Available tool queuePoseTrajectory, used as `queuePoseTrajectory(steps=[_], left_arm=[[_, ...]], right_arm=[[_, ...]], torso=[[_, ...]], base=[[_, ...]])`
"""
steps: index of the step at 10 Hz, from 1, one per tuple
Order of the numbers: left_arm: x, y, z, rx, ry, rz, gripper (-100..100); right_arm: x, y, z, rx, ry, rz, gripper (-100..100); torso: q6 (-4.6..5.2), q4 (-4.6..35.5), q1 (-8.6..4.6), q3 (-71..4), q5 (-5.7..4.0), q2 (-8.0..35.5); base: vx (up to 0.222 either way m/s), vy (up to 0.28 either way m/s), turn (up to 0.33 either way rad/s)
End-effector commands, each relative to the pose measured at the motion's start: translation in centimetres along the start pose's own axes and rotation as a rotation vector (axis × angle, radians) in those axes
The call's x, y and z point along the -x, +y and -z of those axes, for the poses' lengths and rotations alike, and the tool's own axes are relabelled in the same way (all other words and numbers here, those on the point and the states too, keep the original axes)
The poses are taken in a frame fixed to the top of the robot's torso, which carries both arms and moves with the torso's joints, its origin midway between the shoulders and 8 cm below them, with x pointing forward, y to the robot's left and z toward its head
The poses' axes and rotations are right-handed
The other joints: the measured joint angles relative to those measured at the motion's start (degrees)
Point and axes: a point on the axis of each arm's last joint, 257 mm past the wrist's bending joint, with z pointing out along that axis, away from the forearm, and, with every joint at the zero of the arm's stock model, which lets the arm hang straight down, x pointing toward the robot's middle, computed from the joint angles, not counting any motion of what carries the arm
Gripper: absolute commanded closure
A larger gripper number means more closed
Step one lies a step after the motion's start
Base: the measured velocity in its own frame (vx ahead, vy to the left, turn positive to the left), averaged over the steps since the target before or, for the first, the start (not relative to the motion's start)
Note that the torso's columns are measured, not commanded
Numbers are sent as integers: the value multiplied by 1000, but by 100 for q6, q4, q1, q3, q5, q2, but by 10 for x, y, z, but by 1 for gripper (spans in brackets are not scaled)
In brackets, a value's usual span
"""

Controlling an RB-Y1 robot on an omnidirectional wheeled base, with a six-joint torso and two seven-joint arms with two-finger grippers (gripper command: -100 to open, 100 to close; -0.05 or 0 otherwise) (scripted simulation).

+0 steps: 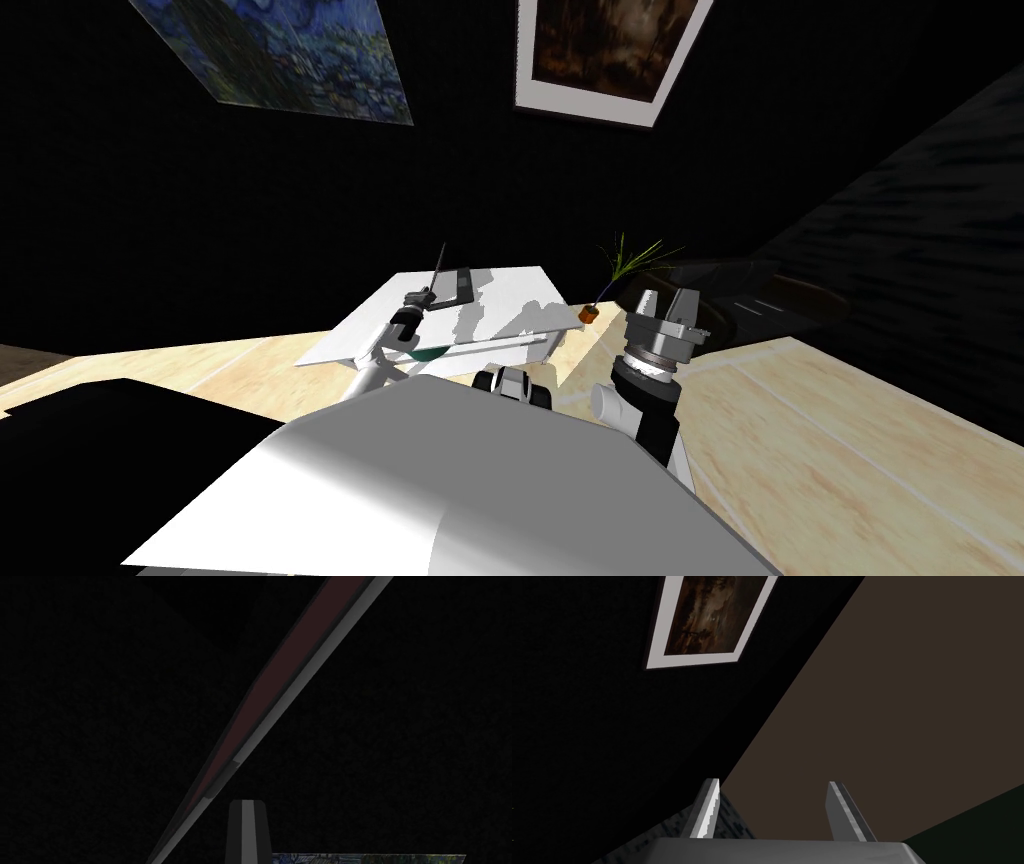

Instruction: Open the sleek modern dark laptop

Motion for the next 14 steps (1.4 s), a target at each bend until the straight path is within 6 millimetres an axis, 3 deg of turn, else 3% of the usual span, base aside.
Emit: queuePoseTrajectory(steps=[1,6,7,8,14], left_arm=[[-16,-14,5,-18,2,-75,100],[-44,-51,15,-61,12,-197,100],[-45,-51,15,-62,13,-206,100],[-38,-42,9,-46,16,-197,-100],[-11,-10,-12,15,25,-198,-100]], right_arm=[[0,0,0,0,0,0,0],[0,0,0,0,0,0,0],[0,0,0,0,0,0,0],[0,0,0,0,0,0,0],[0,0,0,0,0,0,0]], torso=[[8,10,-19,7,-12,15],[9,16,-42,14,-23,27],[9,16,-35,13,-20,25],[8,16,-32,12,-20,24],[10,12,-41,4,-22,10]], base=[[53,15,105],[26,-16,77],[16,-21,60],[-23,-12,-112],[-74,-4,-122]])
